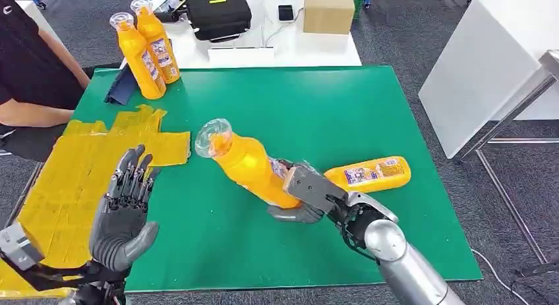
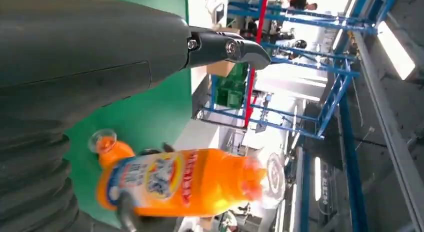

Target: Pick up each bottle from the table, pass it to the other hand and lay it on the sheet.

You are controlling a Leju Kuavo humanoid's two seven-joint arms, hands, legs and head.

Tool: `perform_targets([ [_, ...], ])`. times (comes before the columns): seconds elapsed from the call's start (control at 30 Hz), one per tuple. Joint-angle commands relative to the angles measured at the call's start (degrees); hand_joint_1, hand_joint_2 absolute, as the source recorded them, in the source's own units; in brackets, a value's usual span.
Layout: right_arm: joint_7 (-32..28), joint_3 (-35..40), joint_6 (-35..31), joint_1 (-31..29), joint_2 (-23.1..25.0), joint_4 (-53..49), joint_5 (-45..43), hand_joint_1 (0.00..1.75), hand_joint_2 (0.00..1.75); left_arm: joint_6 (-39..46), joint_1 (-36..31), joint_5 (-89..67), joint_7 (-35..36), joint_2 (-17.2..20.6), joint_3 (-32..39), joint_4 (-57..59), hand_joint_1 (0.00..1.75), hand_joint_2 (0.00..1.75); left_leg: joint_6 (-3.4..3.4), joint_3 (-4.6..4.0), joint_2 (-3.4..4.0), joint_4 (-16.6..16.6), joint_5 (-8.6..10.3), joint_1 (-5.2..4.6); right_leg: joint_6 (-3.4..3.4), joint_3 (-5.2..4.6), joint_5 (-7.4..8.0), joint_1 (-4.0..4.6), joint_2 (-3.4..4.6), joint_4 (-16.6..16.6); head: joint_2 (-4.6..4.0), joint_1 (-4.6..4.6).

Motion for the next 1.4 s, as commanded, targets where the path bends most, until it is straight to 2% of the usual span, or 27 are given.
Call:
perform_targets([
  [0.03,0.99,9.98,0.96,-8.64,2.08,9.18,-3.2,1.75,1.75,1.46,-4.71,-0.04,0.71,-0.2,-1.14,7.92,0.0,1.75,-0.04,0.15,0.16,-0.03,-0.02,0.0,-0.09,0.09,0.02,0.01,0.16,-0.02,0.0,0.0],
  [0.37,1.57,14.59,2.46,-12.22,0.92,7.25,-6.21,1.75,1.75,1.27,-4.65,0.97,1.86,0.21,-2.37,9.22,0.0,1.75,-0.03,0.05,0.09,-0.02,-0.01,-0.02,-0.06,0.01,0.01,-0.02,0.09,0.0,0.0,0.0],
  [0.57,1.17,16.85,4.22,-13.98,-0.38,7.67,-7.88,1.75,1.75,-5.42,-4.12,9.47,5.18,2.38,-3.52,10.89,0.0,1.75,-0.05,0.09,0.07,-0.02,-0.02,0.02,-0.1,0.06,-0.01,0.02,0.07,-0.03,0.0,0.0],
  [0.77,1.14,16.9,4.24,-13.99,-0.42,7.75,-7.92,1.75,1.75,-5.64,-3.99,9.6,5.07,2.48,-3.46,11.06,0.0,1.75,-0.04,0.07,0.05,-0.02,-0.02,0.0,-0.09,0.05,-0.01,0.0,0.05,-0.01,0.0,0.0],
  [0.9,0.03,18.38,6.33,-14.75,-1.31,8.32,-9.32,1.75,1.75,-13.31,-4.39,14.14,6.21,5.01,-5.05,13.09,0.0,1.75,-0.05,0.1,0.09,-0.01,-0.04,0.01,-0.11,0.08,-0.01,0.02,0.09,-0.01,0.0,0.0],
  [1.1,-1.64,20.34,9.51,-14.21,-1.95,8.17,-12.78,1.75,1.75,-18.16,-5.86,8.61,4.06,5.62,-6.12,13.35,0.0,1.75,-0.05,0.05,-0.01,-0.02,-0.01,0.01,-0.09,0.04,-0.02,0.01,0.0,-0.02,0.0,0.02],
  [1.3,-1.8,21.14,10.37,-14.44,-1.84,8.2,-14.18,1.75,1.75,-18.28,-6.44,6.81,3.61,5.19,-6.39,13.31,0.0,1.75,-0.06,0.13,0.03,0.0,-0.05,0.05,-0.15,0.12,-0.04,0.06,0.03,-0.02,0.0,0.0],
  [1.4,-1.28,22.64,12.22,-15.72,-1.32,9.04,-17.95,1.75,1.75,-18.51,-7.41,4.38,2.95,4.77,-7.19,13.03,0.0,1.75,-0.05,0.01,0.02,0.0,0.0,0.01,-0.09,-0.01,-0.01,0.01,0.02,0.01,0.0,0.0],
])
